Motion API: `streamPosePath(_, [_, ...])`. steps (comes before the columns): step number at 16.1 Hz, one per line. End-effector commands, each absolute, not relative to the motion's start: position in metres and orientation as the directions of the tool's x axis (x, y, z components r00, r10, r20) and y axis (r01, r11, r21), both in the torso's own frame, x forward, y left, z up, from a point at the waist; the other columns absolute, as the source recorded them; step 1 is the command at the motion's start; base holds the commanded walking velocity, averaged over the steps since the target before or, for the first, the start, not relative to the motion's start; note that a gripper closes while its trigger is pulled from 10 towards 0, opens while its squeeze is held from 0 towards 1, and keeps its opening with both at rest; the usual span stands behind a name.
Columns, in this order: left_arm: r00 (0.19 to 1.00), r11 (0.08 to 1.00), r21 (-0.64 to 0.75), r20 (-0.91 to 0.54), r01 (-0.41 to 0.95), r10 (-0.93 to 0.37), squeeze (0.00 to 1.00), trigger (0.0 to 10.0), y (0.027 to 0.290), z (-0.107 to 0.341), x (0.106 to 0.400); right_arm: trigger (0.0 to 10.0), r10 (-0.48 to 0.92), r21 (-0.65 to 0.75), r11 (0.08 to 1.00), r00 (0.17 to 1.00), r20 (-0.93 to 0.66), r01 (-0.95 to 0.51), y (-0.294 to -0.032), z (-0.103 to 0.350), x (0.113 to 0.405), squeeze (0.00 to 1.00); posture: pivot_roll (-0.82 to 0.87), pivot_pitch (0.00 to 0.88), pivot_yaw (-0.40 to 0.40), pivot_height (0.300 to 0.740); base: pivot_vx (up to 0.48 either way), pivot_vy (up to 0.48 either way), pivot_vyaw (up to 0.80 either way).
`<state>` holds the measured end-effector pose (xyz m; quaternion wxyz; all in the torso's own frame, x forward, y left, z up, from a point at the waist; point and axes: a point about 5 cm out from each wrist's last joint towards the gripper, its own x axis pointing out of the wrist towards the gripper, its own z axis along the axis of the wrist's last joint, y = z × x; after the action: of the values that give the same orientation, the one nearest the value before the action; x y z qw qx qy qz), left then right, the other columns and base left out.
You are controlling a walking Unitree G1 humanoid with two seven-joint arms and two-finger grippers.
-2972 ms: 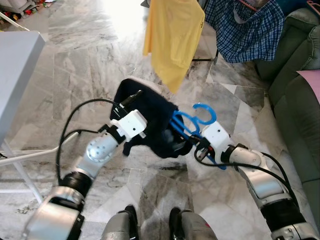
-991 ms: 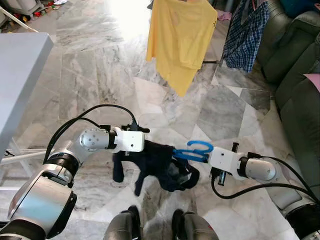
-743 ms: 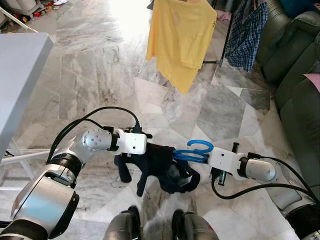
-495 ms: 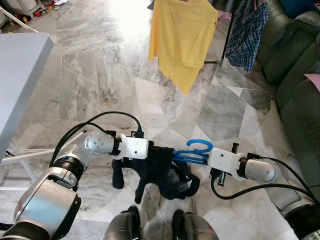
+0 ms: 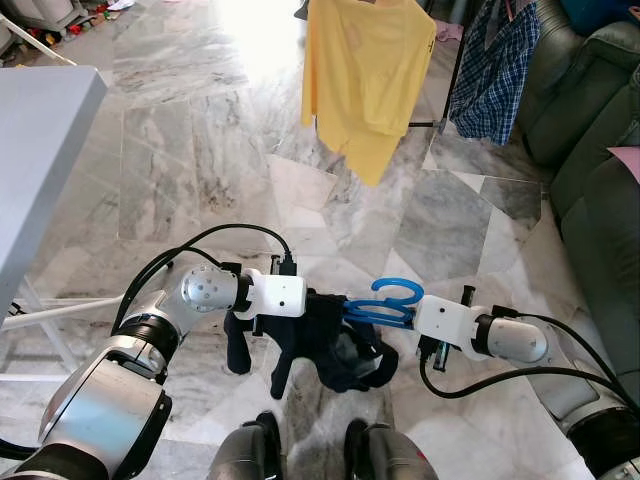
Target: Hang hanger
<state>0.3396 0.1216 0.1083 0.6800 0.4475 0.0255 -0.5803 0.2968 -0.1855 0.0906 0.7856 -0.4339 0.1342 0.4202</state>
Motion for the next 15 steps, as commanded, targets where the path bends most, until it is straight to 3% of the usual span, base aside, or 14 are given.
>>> streamPosePath(1, [0.317, -0.083, 0.573, -0.561, 0.815, -0.765, 0.00, 0.0, 0.120, 0.108, 0.339, 0.0, 0.568, -0.579, 0.264, 0.610, -0.553, -0.771, -0.180, 0.094, 0.298, 0.00, -0.17, 0.235, 0.039, 0.740, 0.000, 0.000, 0.00])
streamPosePath(11, [0.312, -0.086, 0.563, -0.571, 0.822, -0.760, 0.00, 0.0, 0.121, 0.106, 0.339, 0.0, 0.570, -0.580, 0.267, 0.612, -0.549, -0.769, -0.177, 0.093, 0.300, 0.00, -0.16, 0.236, 0.040, 0.740, 0.000, 0.000, 0.00])
streamPosePath(12, [0.315, -0.082, 0.564, -0.569, 0.822, -0.759, 0.00, 0.0, 0.121, 0.106, 0.339, 10.0, 0.573, -0.561, 0.293, 0.612, -0.545, -0.774, -0.177, 0.094, 0.300, 1.00, -0.16, 0.234, 0.040, 0.740, 0.000, 0.000, 0.00])
streamPosePath(15, [0.330, -0.073, 0.565, -0.576, 0.822, -0.748, 0.00, 0.0, 0.125, 0.105, 0.340, 10.0, 0.607, -0.504, 0.278, 0.557, -0.567, -0.817, -0.180, 0.105, 0.296, 1.00, -0.16, 0.233, 0.041, 0.740, 0.000, 0.000, 0.00])
